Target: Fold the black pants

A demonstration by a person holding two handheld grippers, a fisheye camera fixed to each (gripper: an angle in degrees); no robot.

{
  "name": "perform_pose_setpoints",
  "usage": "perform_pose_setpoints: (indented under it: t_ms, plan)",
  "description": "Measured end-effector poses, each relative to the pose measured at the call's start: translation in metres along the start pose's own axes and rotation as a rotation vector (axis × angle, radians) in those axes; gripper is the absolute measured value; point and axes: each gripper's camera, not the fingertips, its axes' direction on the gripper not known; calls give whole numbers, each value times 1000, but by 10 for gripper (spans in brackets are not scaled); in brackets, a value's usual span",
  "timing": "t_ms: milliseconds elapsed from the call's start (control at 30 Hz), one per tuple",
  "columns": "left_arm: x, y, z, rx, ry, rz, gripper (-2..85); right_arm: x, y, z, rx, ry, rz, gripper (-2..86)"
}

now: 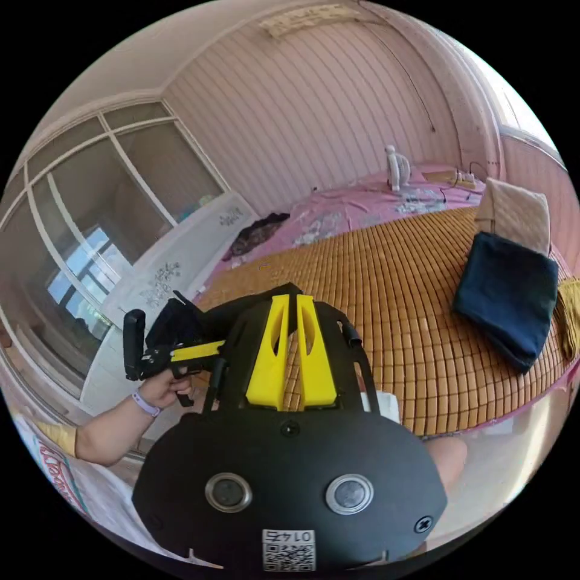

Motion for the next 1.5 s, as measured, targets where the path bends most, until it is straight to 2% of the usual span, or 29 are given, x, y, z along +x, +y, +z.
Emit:
perform_pose_setpoints:
  t_ms: [67,133,200,300,433,567,667,767,833,867,933,1033,1200,1267,1367,1400,1500]
  plan:
    - [-18,17,-4,27,57,-44,27,34,30,51,-205,151,53,6]
    - [-36,31,-22,83,55,-93,25,45,42,69,-267,229,54,5]
    - [-64,43,-52,163,-11,-173,31,42,41,79,-276,200,37,8]
    - [-103,50,-87,249,-174,-282,41,1,21,108,-273,154,-142,25]
    - [-152,49,-115,302,-281,-435,70,-88,7,185,-395,62,-489,79]
    - [-193,27,-123,251,-318,-526,115,-151,6,274,-541,52,-670,119]
    - [-210,4,-115,177,-331,-537,120,-171,-14,324,-577,42,-651,131]
    - [-228,-15,-92,-23,-296,-572,117,-170,-33,372,-615,124,-615,125]
    - [-226,-21,-96,-23,-323,-525,113,-161,-32,403,-726,180,-631,110]
    - [-227,-26,-100,-37,-321,-521,108,-158,-32,406,-710,171,-657,100]
    - [-228,-31,-108,-51,-310,-506,98,-159,-38,403,-717,154,-694,43]
    - [-231,-33,-127,-49,-353,-493,75,-150,-68,369,-604,76,-687,0]
    - [-255,-12,-168,-186,-673,-483,48,-77,-148,233,-246,-68,-440,-5]
    - [-273,8,-188,-193,-707,-577,49,-21,-158,153,-76,-26,-322,-3]
    - [-294,47,-228,-54,-548,-749,56,57,-135,86,19,120,-144,6]
    - [-296,61,-242,15,-474,-787,60,73,-128,80,15,168,-106,9]
    - [-287,74,-268,102,-428,-786,64,144,-93,75,-119,425,86,28]
